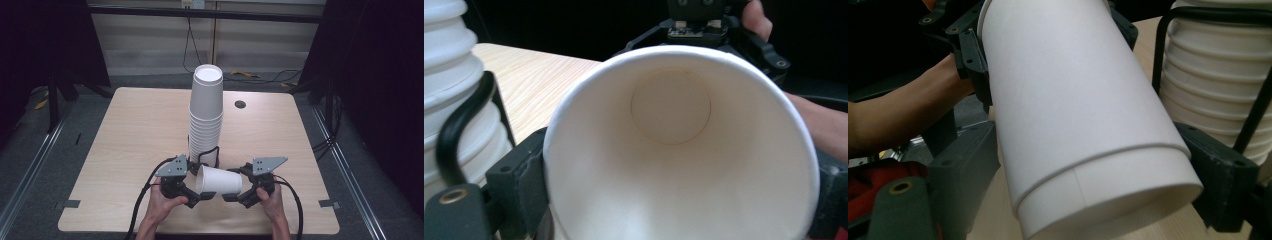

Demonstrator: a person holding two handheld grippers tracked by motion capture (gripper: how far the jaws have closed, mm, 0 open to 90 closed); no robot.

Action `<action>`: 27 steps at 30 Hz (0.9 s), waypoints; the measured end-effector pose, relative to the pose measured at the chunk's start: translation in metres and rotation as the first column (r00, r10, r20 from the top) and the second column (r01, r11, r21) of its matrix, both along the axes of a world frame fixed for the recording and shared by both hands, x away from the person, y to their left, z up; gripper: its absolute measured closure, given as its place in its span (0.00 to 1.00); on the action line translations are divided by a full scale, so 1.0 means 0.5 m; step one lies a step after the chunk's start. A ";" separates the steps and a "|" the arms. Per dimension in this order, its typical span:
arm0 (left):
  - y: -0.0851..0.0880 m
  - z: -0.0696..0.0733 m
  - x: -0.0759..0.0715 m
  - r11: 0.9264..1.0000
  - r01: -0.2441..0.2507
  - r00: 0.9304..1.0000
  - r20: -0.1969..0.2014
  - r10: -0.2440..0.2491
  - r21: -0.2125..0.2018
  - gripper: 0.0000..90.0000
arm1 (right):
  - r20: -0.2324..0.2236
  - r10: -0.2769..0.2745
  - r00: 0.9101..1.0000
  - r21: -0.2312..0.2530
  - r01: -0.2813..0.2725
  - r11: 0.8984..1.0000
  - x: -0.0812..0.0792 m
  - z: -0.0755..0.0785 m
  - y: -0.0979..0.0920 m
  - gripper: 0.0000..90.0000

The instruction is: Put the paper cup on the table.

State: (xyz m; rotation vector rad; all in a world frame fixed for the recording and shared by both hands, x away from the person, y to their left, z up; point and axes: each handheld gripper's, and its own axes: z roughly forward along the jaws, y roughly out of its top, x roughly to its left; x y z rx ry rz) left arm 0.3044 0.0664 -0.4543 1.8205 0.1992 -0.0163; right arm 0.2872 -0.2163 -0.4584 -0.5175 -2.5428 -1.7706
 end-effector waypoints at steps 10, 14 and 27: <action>0.014 0.004 0.002 0.998 -0.051 0.999 -0.014 0.051 0.025 0.11 | 0.023 -0.080 0.996 0.025 0.080 0.996 -0.007 0.001 -0.010 0.15; 0.025 0.007 0.004 0.997 -0.073 0.997 -0.020 0.074 0.033 0.11 | 0.028 -0.119 0.993 0.037 0.117 0.992 -0.009 0.000 -0.018 0.15; 0.064 0.009 0.008 0.989 -0.123 0.991 -0.041 0.126 0.079 0.11 | 0.046 -0.304 0.951 0.075 0.301 0.951 -0.018 -0.008 -0.050 0.15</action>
